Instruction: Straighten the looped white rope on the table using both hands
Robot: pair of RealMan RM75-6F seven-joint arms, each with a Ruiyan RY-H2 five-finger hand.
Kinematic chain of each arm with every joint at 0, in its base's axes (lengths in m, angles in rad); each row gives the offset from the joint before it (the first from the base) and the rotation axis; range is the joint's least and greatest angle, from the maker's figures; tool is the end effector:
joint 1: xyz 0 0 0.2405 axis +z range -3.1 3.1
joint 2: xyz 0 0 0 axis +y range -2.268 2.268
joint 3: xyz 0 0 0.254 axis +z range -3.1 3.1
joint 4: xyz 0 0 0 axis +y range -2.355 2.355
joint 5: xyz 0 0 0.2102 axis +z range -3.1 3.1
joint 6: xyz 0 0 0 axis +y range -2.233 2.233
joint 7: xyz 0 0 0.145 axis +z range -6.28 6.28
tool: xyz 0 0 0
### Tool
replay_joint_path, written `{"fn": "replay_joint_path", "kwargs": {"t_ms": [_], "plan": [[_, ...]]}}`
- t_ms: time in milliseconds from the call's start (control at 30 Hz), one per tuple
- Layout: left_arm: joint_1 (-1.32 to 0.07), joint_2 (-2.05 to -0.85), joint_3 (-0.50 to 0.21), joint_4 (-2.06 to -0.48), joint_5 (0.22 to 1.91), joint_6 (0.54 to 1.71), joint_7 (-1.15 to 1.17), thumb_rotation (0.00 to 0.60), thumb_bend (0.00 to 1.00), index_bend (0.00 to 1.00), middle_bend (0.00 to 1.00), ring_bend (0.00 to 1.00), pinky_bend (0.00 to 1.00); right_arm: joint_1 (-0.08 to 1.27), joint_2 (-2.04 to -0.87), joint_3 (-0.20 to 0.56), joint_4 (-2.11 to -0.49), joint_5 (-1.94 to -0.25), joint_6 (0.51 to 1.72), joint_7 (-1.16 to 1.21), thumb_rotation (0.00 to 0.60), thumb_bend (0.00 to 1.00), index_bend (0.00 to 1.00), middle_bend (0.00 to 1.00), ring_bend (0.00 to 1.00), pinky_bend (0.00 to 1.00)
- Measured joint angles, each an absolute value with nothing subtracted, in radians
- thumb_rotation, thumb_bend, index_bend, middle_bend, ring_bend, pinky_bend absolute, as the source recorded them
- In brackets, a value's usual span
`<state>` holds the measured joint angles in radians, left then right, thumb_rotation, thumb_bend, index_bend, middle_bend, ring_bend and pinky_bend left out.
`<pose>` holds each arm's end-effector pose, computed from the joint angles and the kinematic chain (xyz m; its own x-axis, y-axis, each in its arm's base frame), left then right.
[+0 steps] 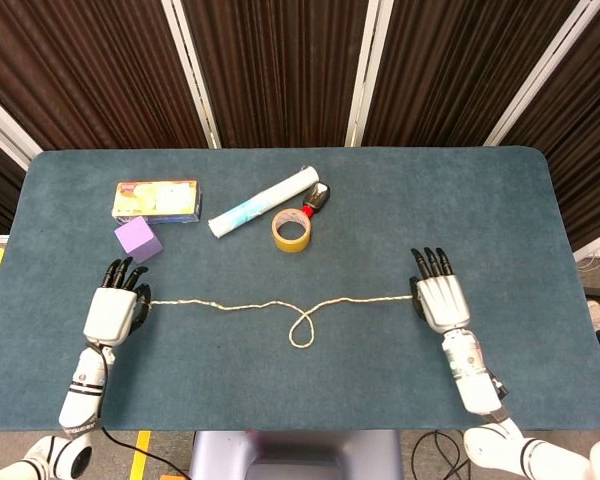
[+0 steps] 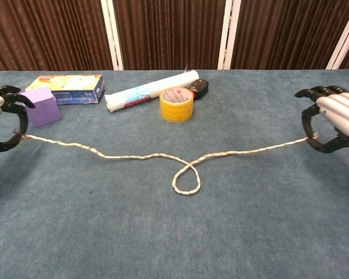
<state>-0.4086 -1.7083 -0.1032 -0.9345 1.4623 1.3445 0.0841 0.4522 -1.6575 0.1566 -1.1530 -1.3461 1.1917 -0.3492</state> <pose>-0.2886 0.2981 0.0152 0.5325 -0.0635 0.8441 0.8245 -0.1867 -0.5342 -0.2598 -0.3101 0.0019 0.6006 -0.0439 0.7983 -0.7916 -0.1734 0.5860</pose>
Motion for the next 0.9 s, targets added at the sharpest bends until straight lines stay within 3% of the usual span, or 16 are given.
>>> {"fn": "replay_joint_path", "kwargs": {"t_ms": [900], "plan": [[-0.338,-1.639,-0.128,-0.859,1.401,1.358,-0.012,0.600,0.59,0.75,0.23,0.08,0.12,0.402,-1.560,0.188,-1.094,-1.266,1.190,-0.234,0.600,0.55,0.78,0.18,0.00,0.00]]}}
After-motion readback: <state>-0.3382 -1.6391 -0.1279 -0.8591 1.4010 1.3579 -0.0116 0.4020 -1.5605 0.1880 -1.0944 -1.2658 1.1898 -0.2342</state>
